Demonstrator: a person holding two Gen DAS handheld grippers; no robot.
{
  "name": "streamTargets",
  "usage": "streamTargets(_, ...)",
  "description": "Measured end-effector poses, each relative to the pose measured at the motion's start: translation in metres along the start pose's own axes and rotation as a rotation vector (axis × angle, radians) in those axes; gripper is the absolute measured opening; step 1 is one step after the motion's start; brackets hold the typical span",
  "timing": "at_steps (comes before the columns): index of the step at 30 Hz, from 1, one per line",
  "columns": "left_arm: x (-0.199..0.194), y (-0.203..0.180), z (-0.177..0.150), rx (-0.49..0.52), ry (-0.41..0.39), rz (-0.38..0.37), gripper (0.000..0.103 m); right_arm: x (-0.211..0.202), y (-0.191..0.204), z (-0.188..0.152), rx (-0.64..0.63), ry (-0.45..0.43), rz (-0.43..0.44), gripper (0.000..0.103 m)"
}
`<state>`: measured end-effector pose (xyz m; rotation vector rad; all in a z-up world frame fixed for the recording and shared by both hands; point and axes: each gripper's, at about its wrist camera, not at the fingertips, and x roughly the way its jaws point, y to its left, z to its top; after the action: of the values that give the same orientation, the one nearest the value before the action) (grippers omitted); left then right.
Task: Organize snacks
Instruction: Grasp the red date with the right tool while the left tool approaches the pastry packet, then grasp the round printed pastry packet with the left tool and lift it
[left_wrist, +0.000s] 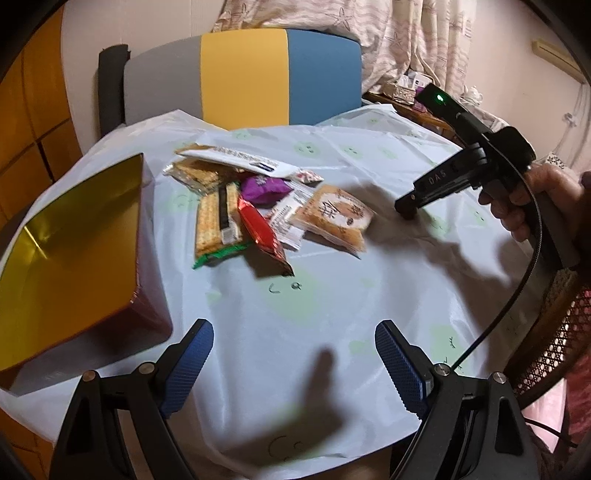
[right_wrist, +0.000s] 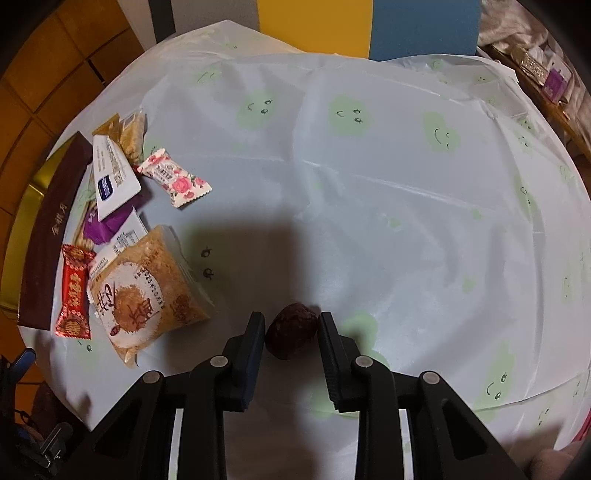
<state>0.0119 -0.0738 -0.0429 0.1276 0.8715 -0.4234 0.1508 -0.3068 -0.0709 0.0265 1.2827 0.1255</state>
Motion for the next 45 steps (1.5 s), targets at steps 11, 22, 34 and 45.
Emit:
streamTargets(11,0.013,-0.019,0.036,0.12,0.023,-0.068,0.071,0.002,-0.003,0.007,0.018,-0.002,-0.041,0.03)
streamTargets(22,0.058,-0.048,0.082,0.269,0.056,-0.064,0.071,0.001,-0.015,0.01,0.043,0.003,-0.075,0.03)
streamTargets(34,0.099,-0.051,0.094,0.36,0.115,-0.045,0.071,0.01,-0.018,0.013,0.042,0.032,-0.103,0.03)
streamTargets(45,0.097,-0.05,0.083,0.303,0.063,-0.072,0.057,0.01,-0.022,0.013,0.06,0.029,-0.09,0.03)
